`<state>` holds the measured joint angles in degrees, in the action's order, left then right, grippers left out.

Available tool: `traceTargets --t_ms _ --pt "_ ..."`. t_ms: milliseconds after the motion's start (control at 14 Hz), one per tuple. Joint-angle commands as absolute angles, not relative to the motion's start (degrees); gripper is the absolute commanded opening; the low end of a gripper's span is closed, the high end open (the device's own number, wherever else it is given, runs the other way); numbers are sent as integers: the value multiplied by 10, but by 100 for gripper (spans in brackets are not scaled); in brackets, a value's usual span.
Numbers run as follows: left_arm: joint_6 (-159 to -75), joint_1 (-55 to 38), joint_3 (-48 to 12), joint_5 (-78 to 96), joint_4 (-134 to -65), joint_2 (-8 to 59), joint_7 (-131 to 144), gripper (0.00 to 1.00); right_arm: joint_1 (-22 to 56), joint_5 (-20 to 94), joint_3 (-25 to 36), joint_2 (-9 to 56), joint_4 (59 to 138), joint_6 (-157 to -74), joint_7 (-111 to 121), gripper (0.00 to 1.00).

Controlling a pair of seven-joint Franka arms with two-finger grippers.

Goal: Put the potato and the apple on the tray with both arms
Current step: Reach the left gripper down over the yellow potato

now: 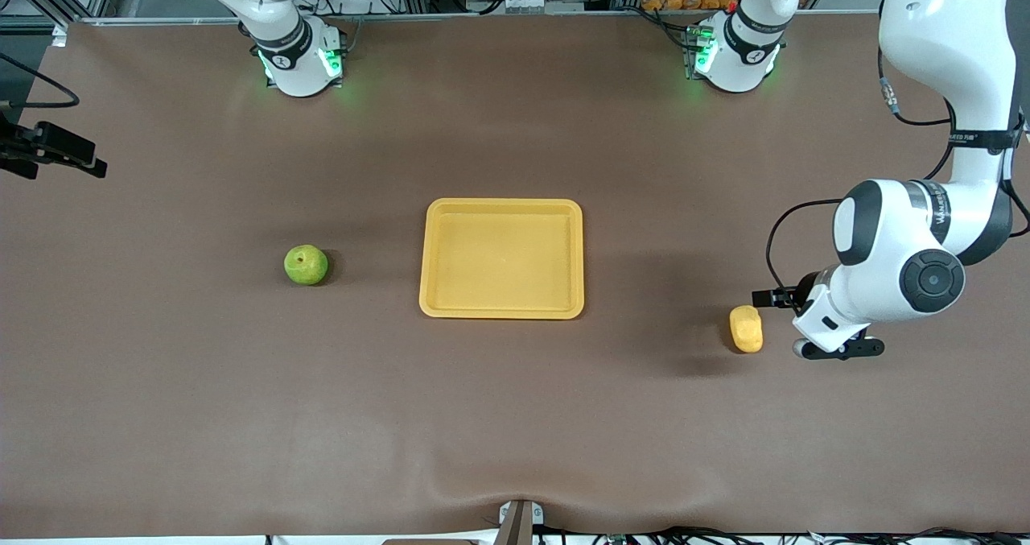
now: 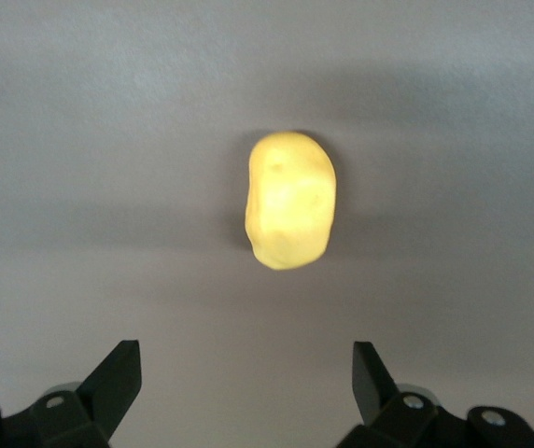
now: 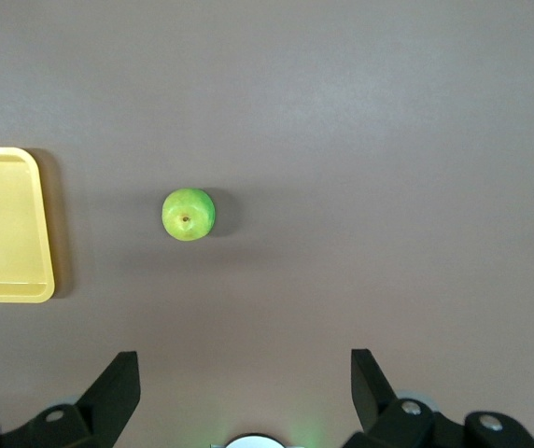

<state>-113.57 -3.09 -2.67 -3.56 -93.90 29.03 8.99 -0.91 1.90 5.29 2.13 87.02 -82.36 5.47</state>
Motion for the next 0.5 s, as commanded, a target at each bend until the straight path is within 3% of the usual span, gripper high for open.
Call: traceTargets --t_ms 0,429 --pt "-1154 -31 -26 -80 -953 287 103 100 -10 13 57 46 864 -821 62 100" --pt "-1300 -17 -27 -80 -1019 282 155 100 -12 14 57 60 868 -821 62 100"
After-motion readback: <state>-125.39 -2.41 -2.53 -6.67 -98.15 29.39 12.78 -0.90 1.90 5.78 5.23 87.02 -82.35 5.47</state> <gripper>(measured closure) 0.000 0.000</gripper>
